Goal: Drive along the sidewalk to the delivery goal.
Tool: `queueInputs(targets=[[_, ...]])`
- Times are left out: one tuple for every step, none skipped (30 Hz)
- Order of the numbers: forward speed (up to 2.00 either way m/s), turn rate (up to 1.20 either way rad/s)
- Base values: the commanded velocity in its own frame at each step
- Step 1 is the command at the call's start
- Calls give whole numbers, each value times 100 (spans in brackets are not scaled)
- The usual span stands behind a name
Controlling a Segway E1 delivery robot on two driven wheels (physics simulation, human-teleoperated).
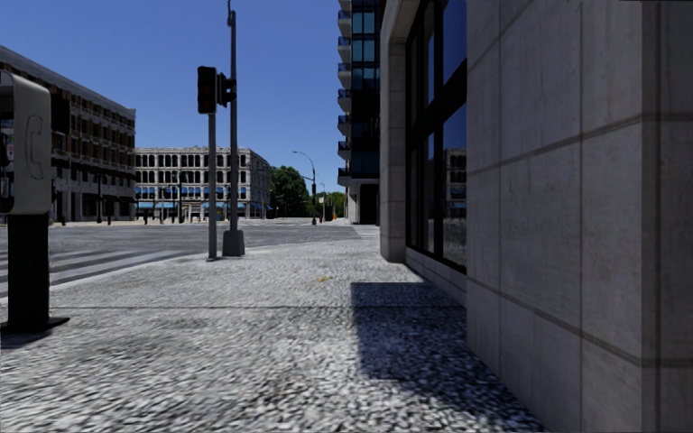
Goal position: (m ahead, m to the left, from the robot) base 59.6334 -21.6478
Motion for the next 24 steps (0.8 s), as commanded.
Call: queueInputs(targets=[[200, 0], [200, 0], [200, 0], [200, 0], [200, 0], [200, 0], [200, 0], [200, 0], [200, 0], [200, 0], [200, 0], [200, 0], [200, 0], [200, 0], [200, 0], [200, 0], [200, 0], [200, 0], [200, 0], [200, 0], [200, 0], [200, 0], [200, 0], [200, 0]])
